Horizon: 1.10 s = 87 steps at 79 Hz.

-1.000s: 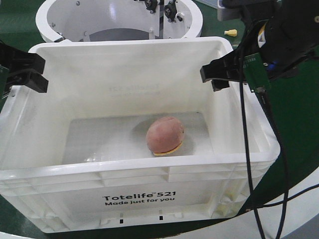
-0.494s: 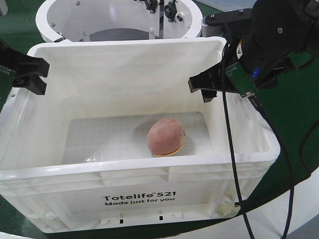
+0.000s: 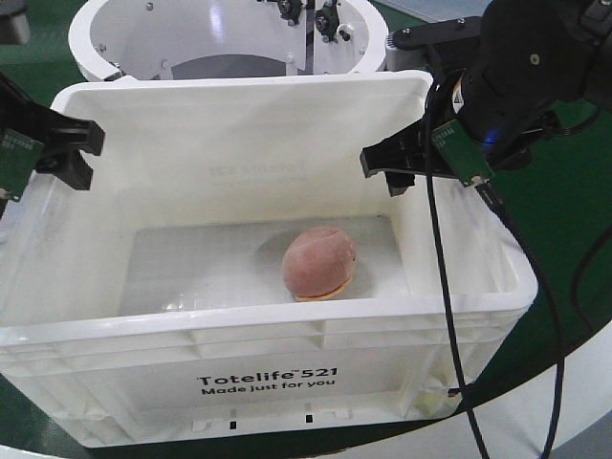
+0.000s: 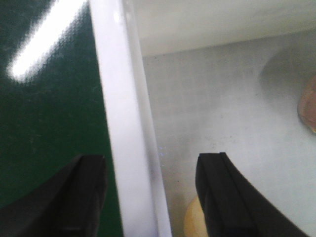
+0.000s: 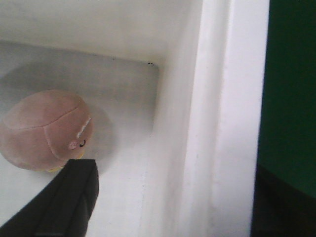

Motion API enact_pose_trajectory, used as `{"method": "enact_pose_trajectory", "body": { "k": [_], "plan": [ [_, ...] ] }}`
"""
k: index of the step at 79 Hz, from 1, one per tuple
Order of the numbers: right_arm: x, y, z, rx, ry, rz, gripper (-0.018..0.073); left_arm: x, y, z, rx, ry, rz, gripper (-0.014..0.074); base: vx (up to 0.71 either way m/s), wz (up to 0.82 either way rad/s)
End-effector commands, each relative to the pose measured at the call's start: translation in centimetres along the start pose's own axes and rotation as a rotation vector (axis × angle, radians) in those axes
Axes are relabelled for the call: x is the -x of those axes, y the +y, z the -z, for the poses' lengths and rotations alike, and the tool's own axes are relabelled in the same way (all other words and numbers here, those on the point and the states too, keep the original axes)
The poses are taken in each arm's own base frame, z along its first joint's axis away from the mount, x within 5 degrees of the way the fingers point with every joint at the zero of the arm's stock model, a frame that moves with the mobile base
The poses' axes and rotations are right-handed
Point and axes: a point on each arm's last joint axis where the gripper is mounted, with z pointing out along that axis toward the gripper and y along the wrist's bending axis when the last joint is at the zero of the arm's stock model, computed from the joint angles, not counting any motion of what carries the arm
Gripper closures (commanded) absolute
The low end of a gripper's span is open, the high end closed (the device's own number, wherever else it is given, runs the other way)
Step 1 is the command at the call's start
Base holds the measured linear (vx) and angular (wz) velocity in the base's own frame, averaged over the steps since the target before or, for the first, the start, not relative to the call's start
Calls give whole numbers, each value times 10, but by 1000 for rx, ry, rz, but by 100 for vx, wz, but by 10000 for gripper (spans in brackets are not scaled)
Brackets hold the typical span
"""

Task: Place moving items into box and shelve
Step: 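Move both grippers to the tote's side rims and grasp them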

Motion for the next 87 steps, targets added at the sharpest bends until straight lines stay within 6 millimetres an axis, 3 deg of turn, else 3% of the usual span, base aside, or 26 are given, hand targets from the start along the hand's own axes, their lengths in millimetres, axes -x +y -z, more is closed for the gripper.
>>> {"method": "enact_pose_trajectory", "body": {
  "k": [1, 23, 36, 52, 66, 72, 87],
  "plan": [
    [6, -5, 19, 8, -97, -3, 14, 2, -4, 8, -27, -26, 9, 94, 0, 0],
    [4, -4, 10, -12, -29, -1, 62, 2, -9, 5, -74, -5, 24, 104, 0, 0],
    [5, 0, 1, 0, -2, -6, 134, 2, -9, 5, -70, -6, 23, 163, 0, 0],
    [5, -3, 3, -21, -19, -42, 343, 2, -9, 5, -71, -6, 23, 311, 0, 0],
    [7, -7, 7, -55, -52, -26, 573, 2, -9, 6, -71, -8, 22, 521, 0, 0],
    [8, -9, 12, -63, -73, -22, 573, 3, -9, 8, -73, -15, 21, 607, 0, 0],
    [14, -13, 28, -66, -147, -27, 570, 4, -9, 23, -85, -67, 19, 605, 0, 0]
  ]
}}
